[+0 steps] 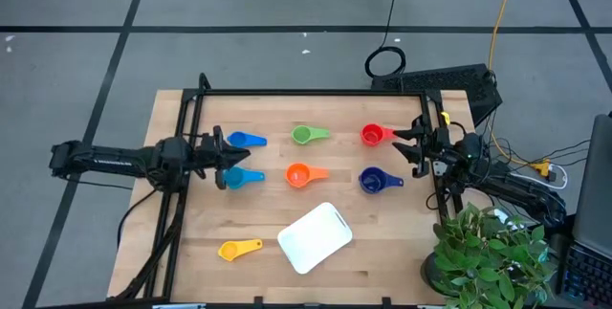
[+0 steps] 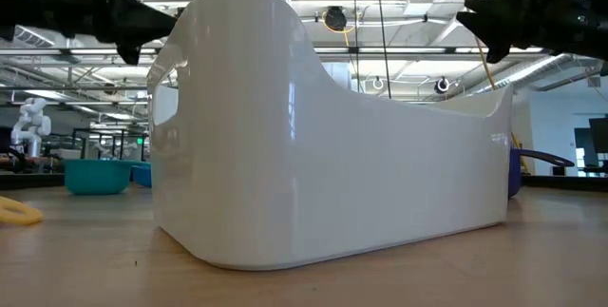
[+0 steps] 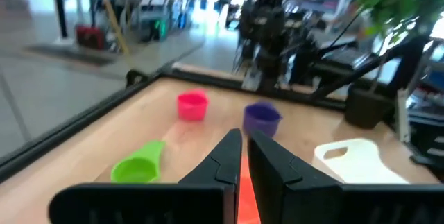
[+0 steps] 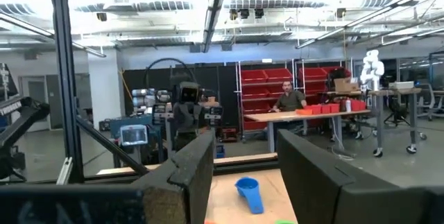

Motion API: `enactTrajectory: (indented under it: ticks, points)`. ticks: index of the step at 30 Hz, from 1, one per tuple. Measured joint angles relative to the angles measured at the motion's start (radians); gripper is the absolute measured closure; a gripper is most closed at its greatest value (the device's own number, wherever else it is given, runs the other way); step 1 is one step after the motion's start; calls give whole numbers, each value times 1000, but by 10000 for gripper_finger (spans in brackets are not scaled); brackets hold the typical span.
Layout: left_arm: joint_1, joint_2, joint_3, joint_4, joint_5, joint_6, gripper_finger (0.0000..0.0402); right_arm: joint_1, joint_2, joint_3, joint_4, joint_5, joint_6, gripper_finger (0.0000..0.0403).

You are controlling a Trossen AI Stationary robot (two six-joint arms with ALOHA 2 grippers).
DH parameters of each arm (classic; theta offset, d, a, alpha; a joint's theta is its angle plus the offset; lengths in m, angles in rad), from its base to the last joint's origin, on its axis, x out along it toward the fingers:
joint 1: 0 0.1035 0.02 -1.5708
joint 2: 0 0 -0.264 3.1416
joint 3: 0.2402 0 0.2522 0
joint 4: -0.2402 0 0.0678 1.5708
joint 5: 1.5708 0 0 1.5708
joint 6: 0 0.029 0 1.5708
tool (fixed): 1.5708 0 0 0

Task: Nest measuring cups in basket
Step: Stack the orange measuring cup on top of the dark blue measuring cup

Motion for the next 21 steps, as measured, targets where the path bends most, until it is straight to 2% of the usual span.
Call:
enactTrajectory:
  ticks: [6,13,18,21]
  points:
    - [2,126,224,-250,-38,-9,316,0,0,0,-1,52,8,250]
    - [15,379,435,-442,-71,-3,240,0,0,0,-2,82,8,250]
    - [54,567,544,-526,-64,-6,217,0,5,0,-7,83,6,250]
    - [86,672,591,-531,12,-6,216,0,13,0,-10,84,4,250]
